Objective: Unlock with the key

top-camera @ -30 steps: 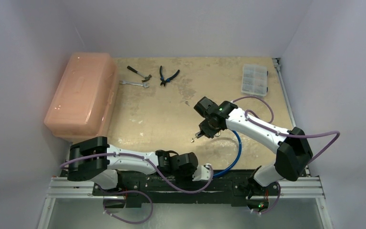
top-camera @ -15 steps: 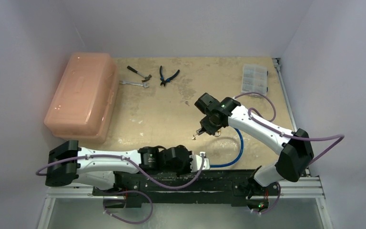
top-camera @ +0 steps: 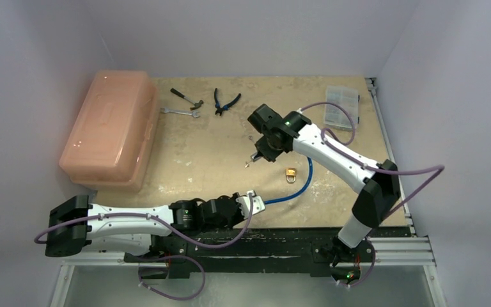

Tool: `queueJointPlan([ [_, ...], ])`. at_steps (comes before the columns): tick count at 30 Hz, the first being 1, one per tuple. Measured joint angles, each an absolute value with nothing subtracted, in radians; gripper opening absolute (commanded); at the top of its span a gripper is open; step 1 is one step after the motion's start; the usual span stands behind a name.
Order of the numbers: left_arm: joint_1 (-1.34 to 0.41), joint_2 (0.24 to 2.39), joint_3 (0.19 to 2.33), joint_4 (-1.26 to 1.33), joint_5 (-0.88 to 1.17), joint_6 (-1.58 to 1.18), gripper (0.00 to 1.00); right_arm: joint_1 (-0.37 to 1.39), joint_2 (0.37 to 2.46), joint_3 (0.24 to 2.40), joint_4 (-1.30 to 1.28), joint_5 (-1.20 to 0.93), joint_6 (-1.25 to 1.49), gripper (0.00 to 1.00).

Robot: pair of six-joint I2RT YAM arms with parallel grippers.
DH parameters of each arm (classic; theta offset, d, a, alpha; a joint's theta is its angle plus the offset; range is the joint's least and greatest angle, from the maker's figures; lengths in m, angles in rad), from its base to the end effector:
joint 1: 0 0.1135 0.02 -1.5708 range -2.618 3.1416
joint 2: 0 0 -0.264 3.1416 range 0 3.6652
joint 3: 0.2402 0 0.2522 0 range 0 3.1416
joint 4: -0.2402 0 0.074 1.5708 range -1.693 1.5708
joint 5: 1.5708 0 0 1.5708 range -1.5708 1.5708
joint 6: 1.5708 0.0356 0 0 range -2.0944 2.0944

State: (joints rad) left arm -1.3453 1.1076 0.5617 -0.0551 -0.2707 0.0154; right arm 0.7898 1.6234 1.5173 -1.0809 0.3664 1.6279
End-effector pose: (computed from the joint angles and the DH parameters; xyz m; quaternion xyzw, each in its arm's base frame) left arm 0.0611 -0.2239 0.2125 0.5026 0.7210 -0.1910 0.4371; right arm 0.2371 0.2211 0.3114 0.4245 0.8676 0.1121 0.2337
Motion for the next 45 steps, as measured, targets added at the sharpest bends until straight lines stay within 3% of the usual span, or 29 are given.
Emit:
queueJointPlan([
  [15,-1.296,1.015,0.398,0.030,-0.468,-0.220,0.00,0.841,2.011,1.915,-1.101,0.378,1.534,0.00],
  [24,-1.291,0.955,0.340,0.035,-0.591,-0.388,0.00,0.927,2.233,2.171,-1.034,0.374,1.335,0.00],
  [45,-1.289,0.864,0.283,-0.140,-0.793,-0.766,0.00,1.018,2.459,2.205,-0.535,0.266,0.959,0.00],
])
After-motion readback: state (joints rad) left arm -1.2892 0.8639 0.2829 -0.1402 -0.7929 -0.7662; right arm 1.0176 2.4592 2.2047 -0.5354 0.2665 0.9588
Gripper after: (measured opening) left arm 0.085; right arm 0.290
